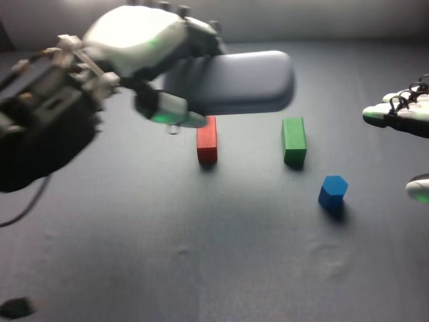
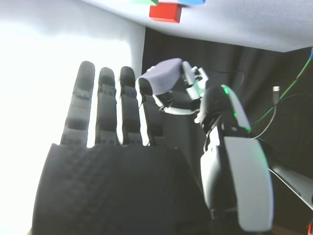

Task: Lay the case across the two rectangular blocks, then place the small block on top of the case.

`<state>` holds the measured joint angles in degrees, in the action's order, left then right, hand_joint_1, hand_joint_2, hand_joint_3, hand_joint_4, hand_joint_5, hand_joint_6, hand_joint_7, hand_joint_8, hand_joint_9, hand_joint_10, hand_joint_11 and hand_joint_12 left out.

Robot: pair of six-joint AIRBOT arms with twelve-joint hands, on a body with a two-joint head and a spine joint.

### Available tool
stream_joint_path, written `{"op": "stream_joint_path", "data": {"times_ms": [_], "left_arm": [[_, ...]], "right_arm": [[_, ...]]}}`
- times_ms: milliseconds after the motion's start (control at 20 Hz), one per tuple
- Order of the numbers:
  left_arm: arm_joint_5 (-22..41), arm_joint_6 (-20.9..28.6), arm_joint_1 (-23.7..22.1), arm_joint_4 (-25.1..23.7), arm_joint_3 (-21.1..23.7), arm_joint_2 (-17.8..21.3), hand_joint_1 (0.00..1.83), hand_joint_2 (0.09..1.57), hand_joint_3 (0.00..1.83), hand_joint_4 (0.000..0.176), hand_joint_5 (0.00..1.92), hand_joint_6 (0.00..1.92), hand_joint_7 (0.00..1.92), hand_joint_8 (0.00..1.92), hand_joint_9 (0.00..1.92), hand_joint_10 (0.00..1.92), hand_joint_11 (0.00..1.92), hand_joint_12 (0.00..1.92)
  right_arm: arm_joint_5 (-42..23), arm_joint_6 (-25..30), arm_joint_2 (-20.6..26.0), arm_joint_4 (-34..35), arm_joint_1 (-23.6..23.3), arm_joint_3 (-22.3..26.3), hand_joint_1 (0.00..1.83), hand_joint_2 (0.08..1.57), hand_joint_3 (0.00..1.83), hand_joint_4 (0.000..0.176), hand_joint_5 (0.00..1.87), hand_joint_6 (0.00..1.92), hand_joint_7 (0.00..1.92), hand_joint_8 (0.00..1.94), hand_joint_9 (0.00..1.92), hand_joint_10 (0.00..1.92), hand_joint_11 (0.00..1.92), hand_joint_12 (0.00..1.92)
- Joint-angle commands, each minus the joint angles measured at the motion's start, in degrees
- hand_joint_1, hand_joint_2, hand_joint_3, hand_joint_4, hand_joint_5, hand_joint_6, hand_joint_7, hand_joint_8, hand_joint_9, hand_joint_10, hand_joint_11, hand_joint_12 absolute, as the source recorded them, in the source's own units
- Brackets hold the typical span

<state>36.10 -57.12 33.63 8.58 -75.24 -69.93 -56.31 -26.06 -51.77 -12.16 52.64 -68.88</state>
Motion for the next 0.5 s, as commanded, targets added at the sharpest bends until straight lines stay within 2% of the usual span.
{"op": "stream_joint_path", "data": {"times_ms": [0, 50, 200, 250, 300, 450], "left_arm": [[4.52, 0.18, -1.1, -0.02, -0.92, -0.85, 1.39, 1.08, 0.0, 0.0, 0.98, 0.96, 1.12, 0.75, 0.93, 1.11, 0.7, 1.15], [3.33, 0.19, -1.52, 0.54, -2.15, -2.22, 1.39, 1.08, 0.0, 0.0, 0.98, 0.94, 1.1, 0.82, 0.9, 1.14, 0.68, 1.16], [1.15, 0.19, -2.13, 1.99, -4.75, -4.71, 1.39, 1.08, 0.0, 0.0, 1.0, 0.92, 1.11, 0.77, 0.93, 1.12, 0.7, 1.15], [0.36, 0.19, -2.26, 2.16, -5.41, -5.28, 1.39, 1.07, 0.0, 0.0, 1.01, 0.89, 1.12, 0.75, 0.95, 1.1, 0.69, 1.16], [-0.42, 0.19, -2.33, 2.23, -6.05, -5.84, 1.39, 1.07, 0.0, 0.0, 1.02, 0.85, 1.13, 0.75, 0.95, 1.11, 0.68, 1.18], [-1.38, 0.2, -2.29, 2.66, -6.97, -6.74, 1.38, 1.06, 0.0, 0.0, 1.07, 0.77, 1.16, 0.76, 0.93, 1.11, 0.54, 1.28]], "right_arm": [[-6.32, 0.28, 0.22, 1.87, -0.76, -0.26, 0.34, 1.27, 0.0, 0.0, 0.09, 0.0, 0.17, 0.0, 0.14, 0.0, 0.04, 0.33], [-6.32, 0.28, 0.19, 1.72, -0.91, -0.29, 0.31, 1.26, 0.0, 0.0, 0.09, 0.0, 0.16, 0.0, 0.15, 0.0, 0.09, 0.26], [-6.31, 0.28, 0.18, 1.6, -1.17, -0.31, 0.32, 1.25, 0.0, 0.0, 0.06, 0.0, 0.14, 0.0, 0.12, 0.0, 0.09, 0.16], [-6.31, 0.28, 0.18, 1.59, -1.19, -0.31, 0.37, 1.26, 0.0, 0.0, 0.06, 0.0, 0.14, 0.0, 0.12, 0.0, 0.09, 0.15], [-6.31, 0.28, 0.18, 1.59, -1.19, -0.31, 0.33, 1.27, 0.0, 0.0, 0.05, 0.0, 0.12, 0.0, 0.11, 0.0, 0.1, 0.1], [-6.31, 0.28, 0.18, 1.59, -1.19, -0.31, 0.3, 1.26, 0.0, 0.0, 0.06, 0.01, 0.14, 0.01, 0.13, 0.0, 0.13, 0.09]]}}
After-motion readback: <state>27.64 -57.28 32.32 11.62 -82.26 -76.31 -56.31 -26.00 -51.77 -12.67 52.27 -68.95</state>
